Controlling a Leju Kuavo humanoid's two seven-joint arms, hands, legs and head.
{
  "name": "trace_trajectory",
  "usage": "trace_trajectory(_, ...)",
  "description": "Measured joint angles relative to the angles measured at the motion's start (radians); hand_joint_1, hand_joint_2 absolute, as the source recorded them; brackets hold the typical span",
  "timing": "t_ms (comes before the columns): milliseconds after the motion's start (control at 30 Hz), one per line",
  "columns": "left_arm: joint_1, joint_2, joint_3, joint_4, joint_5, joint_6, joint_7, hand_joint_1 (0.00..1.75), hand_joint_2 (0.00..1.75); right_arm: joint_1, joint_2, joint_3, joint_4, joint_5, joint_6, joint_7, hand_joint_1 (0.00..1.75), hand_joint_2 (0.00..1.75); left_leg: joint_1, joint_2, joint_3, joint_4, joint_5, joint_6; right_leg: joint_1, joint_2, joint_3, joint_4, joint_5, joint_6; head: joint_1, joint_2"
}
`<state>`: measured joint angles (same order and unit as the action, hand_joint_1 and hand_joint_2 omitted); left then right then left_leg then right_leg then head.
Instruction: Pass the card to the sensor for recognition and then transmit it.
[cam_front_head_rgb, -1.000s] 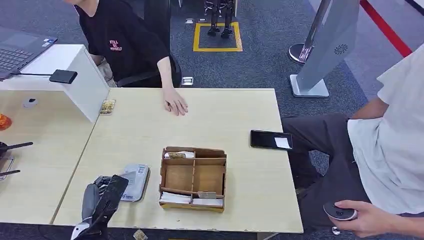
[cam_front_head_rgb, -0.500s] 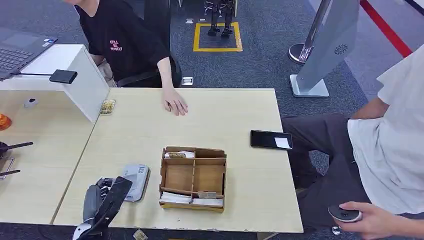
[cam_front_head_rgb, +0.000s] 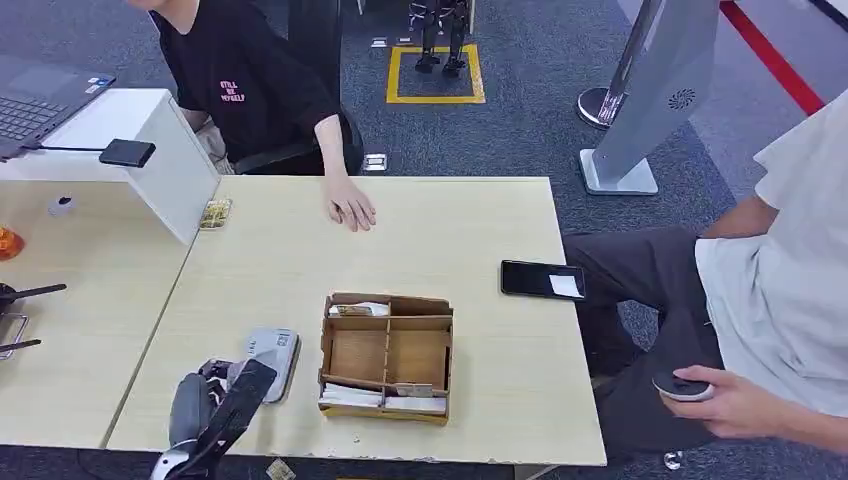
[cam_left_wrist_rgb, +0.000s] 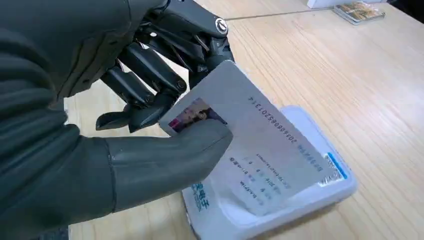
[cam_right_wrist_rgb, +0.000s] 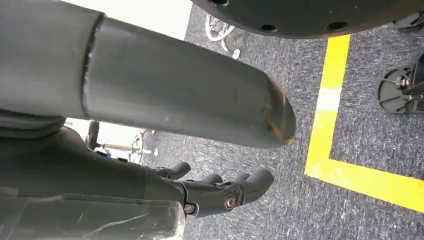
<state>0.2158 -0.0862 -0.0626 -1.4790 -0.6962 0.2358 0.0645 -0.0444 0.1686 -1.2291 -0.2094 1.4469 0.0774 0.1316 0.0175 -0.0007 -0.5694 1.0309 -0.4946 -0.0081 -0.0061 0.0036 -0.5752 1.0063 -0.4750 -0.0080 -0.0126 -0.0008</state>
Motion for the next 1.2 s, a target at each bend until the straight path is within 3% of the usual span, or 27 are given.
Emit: trace_trajectory(1200, 0.001, -0.004, -0.106, 0.001, -0.031, 0.036, 0.024, 1.75, 1.75, -0.001, 0.000, -0.006, 0.000, 0.006, 0.002, -0.003, 0.00, 0.00, 0.000, 0.000, 0.000, 0.000, 0.000, 0.000, 0.000, 0.000, 0.000, 0.000, 0.000, 0.000, 0.000, 0.000)
